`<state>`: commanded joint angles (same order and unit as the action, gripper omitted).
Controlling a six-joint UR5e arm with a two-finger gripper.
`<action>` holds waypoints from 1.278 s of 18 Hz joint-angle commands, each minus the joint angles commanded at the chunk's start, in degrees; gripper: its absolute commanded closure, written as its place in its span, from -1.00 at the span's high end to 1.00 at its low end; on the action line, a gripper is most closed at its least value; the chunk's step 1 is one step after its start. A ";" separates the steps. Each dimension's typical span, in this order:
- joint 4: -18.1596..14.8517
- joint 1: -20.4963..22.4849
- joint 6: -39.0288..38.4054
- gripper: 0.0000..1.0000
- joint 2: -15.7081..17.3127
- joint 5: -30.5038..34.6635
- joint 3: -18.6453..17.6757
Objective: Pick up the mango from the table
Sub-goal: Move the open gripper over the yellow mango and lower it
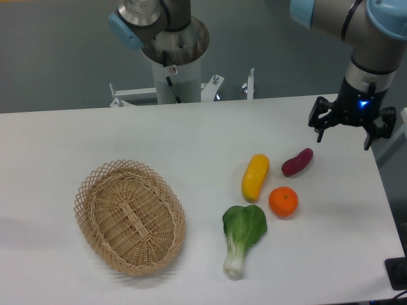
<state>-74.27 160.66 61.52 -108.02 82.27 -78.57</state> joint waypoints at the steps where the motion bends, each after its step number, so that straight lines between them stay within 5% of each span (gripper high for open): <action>1: 0.17 0.00 0.00 1.00 0.09 0.00 -0.44; 14: 1.49 -0.09 0.97 1.00 1.14 -0.26 -6.67; 20: 12.81 -1.14 0.97 1.00 3.69 -0.26 -17.29; 23: 15.29 -2.10 0.27 1.00 4.48 -0.09 -21.96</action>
<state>-58.98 158.56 61.79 -103.54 82.18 -100.54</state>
